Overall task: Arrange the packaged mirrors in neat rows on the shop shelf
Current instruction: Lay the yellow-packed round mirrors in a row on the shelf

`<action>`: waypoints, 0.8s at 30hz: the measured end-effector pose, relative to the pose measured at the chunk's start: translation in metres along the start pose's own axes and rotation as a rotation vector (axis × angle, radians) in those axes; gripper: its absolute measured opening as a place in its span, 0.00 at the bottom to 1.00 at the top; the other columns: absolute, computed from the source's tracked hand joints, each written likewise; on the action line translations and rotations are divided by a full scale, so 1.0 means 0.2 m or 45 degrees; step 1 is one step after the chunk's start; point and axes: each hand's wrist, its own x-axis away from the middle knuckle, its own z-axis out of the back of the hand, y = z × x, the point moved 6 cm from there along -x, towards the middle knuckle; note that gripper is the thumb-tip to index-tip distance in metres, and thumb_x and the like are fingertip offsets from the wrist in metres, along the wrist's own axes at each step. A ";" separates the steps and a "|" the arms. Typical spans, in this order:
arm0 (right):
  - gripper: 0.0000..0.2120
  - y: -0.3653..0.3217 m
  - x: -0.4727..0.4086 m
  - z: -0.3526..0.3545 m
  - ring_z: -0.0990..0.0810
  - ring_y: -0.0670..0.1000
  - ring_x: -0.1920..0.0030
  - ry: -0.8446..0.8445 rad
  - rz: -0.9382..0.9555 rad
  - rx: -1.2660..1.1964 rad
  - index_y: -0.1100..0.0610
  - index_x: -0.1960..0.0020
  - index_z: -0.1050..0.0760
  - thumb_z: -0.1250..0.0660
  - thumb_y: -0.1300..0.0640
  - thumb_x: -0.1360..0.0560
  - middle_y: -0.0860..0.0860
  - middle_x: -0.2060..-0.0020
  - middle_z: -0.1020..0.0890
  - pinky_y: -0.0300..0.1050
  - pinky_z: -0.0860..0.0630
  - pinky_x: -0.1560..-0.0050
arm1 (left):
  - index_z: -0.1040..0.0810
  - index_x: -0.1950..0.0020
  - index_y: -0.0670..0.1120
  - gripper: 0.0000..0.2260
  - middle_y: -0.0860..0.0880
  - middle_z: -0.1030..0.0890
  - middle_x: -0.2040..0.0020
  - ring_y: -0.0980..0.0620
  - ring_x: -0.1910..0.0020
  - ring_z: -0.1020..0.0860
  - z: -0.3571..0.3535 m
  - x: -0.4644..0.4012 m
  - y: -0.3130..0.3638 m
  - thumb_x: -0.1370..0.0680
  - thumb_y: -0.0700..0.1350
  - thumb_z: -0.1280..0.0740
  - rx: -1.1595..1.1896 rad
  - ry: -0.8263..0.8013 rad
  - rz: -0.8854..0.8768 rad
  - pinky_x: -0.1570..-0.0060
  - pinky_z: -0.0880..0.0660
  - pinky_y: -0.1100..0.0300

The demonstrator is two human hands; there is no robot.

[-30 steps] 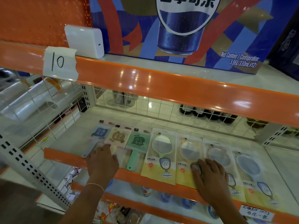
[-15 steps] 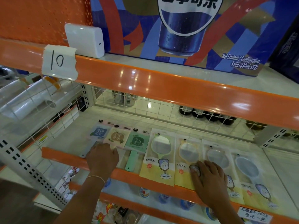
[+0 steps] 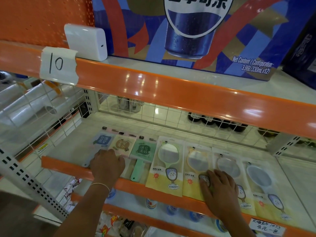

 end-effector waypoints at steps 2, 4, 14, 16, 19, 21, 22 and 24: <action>0.33 0.00 0.00 0.00 0.36 0.54 0.31 -0.002 -0.001 -0.001 0.48 0.35 0.28 0.54 0.31 0.28 0.50 0.34 0.27 0.58 0.36 0.32 | 0.22 0.52 0.43 0.17 0.43 0.22 0.54 0.44 0.54 0.24 0.00 0.00 0.01 0.26 0.56 0.38 -0.019 -0.005 -0.017 0.57 0.27 0.54; 0.33 0.00 0.00 0.00 0.36 0.54 0.30 -0.004 -0.003 -0.004 0.48 0.34 0.28 0.54 0.31 0.28 0.50 0.34 0.27 0.58 0.37 0.32 | 0.22 0.52 0.42 0.17 0.42 0.22 0.55 0.44 0.54 0.24 0.00 0.00 0.01 0.25 0.55 0.38 -0.037 -0.005 -0.040 0.57 0.26 0.54; 0.32 0.01 0.00 0.00 0.35 0.55 0.31 0.013 0.015 0.005 0.48 0.35 0.27 0.54 0.31 0.27 0.50 0.34 0.26 0.57 0.36 0.33 | 0.23 0.50 0.43 0.16 0.43 0.22 0.51 0.45 0.50 0.25 0.01 0.00 0.03 0.24 0.55 0.40 -0.059 -0.036 -0.065 0.53 0.26 0.53; 0.32 0.01 0.00 0.00 0.35 0.55 0.31 0.009 0.016 0.002 0.47 0.35 0.28 0.54 0.31 0.27 0.50 0.34 0.27 0.58 0.36 0.33 | 0.23 0.49 0.43 0.16 0.43 0.22 0.51 0.45 0.50 0.25 0.02 0.00 0.03 0.24 0.55 0.40 -0.062 -0.041 -0.078 0.53 0.26 0.53; 0.32 0.00 0.00 0.00 0.36 0.55 0.30 0.004 0.016 0.001 0.47 0.34 0.28 0.54 0.31 0.27 0.50 0.34 0.27 0.58 0.36 0.33 | 0.23 0.49 0.43 0.16 0.43 0.22 0.51 0.45 0.50 0.25 0.02 0.00 0.03 0.24 0.55 0.40 -0.049 -0.049 -0.080 0.54 0.27 0.54; 0.32 0.01 0.00 0.00 0.36 0.55 0.30 0.002 0.015 0.005 0.47 0.34 0.28 0.54 0.31 0.27 0.50 0.33 0.27 0.58 0.36 0.32 | 0.22 0.50 0.43 0.17 0.43 0.22 0.52 0.45 0.51 0.25 0.03 0.01 0.03 0.24 0.56 0.39 -0.028 -0.045 -0.070 0.55 0.27 0.54; 0.32 0.01 0.00 0.00 0.36 0.55 0.30 0.005 0.015 0.003 0.47 0.34 0.28 0.54 0.31 0.27 0.50 0.33 0.27 0.58 0.36 0.32 | 0.21 0.51 0.42 0.18 0.42 0.22 0.53 0.44 0.52 0.24 0.03 0.02 0.03 0.24 0.56 0.39 -0.024 -0.043 -0.063 0.55 0.26 0.54; 0.32 0.00 0.00 0.00 0.35 0.55 0.31 0.019 0.018 -0.002 0.48 0.35 0.27 0.54 0.31 0.27 0.50 0.34 0.27 0.58 0.36 0.32 | 0.21 0.52 0.42 0.19 0.42 0.22 0.54 0.44 0.53 0.23 0.05 0.04 0.04 0.24 0.57 0.39 -0.014 -0.028 -0.052 0.56 0.26 0.54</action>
